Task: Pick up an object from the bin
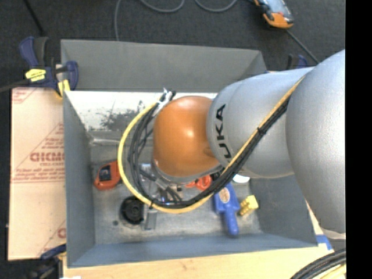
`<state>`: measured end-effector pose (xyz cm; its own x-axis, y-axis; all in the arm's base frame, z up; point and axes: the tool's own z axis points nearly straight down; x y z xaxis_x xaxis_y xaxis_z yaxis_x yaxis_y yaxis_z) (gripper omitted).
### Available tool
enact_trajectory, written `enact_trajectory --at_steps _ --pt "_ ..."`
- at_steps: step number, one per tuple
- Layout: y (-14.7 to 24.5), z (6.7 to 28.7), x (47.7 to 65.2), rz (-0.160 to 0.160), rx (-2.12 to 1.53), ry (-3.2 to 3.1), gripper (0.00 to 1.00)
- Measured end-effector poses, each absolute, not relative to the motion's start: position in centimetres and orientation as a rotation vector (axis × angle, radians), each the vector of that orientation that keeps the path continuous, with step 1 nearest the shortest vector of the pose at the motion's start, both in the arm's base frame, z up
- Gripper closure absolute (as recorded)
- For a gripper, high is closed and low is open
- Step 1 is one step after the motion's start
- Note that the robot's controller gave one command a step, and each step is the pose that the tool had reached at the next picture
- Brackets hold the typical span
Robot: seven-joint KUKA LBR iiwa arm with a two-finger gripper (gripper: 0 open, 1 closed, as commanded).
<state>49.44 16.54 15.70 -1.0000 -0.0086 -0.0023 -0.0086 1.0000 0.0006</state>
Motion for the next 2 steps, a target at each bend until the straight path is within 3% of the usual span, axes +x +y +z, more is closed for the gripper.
enact_trajectory --at_steps 2 --pt "16.80 13.57 48.87 0.000 0.234 3.133 0.00"
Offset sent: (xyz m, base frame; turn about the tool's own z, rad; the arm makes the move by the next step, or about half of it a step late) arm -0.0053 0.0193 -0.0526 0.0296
